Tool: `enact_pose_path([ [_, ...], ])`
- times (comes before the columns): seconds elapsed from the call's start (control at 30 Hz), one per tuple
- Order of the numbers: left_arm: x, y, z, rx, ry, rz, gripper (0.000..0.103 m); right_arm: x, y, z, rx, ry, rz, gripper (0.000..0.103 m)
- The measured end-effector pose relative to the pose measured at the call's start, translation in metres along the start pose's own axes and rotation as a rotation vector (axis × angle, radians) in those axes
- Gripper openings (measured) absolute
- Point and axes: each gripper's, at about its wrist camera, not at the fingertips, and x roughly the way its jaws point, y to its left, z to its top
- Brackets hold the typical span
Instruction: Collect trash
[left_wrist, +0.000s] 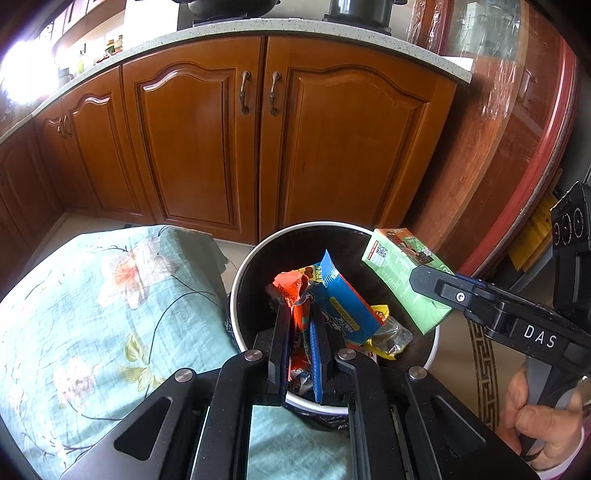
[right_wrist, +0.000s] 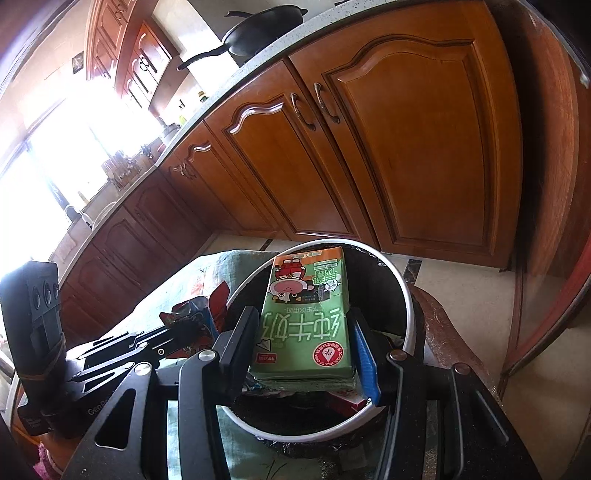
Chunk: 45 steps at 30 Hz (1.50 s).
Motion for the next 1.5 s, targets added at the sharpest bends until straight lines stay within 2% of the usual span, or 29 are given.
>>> enact_pose_path([
  [0.43,0.022,-0.001,0.01,-0.007,0.032,-0.006,0.009,0.015,-0.004,0.006,0.018,0.039,-0.014,0.05],
  [0.7,0.021,-0.002,0.015,-0.017,0.035,-0.018,0.023,0.018,-0.006,0.009,0.027,0.052,-0.008,0.052],
  [0.73,0.02,-0.003,0.015,-0.016,0.034,-0.014,0.028,0.018,-0.007,0.009,0.032,0.052,-0.003,0.053],
  [0.77,0.019,-0.004,0.014,-0.017,0.03,-0.008,0.039,0.018,-0.008,0.01,0.037,0.053,-0.002,0.053],
  [0.83,0.014,-0.003,0.013,-0.021,0.014,-0.003,0.046,0.015,-0.009,0.01,0.042,0.047,-0.002,0.053],
  [0.93,0.008,0.001,0.009,-0.033,0.006,-0.003,0.047,0.01,-0.008,0.009,0.046,0.038,0.002,0.056],
  [1.1,-0.006,0.01,-0.003,-0.064,-0.005,0.0,0.054,-0.002,-0.004,0.002,0.05,0.015,0.012,0.072],
  [1.27,-0.027,0.02,-0.025,-0.108,-0.019,0.001,0.071,-0.02,0.002,-0.015,0.09,-0.019,0.038,0.092],
  [1.5,-0.063,0.032,-0.071,-0.175,-0.044,0.017,0.077,-0.041,0.026,-0.052,0.093,-0.036,0.047,0.098],
])
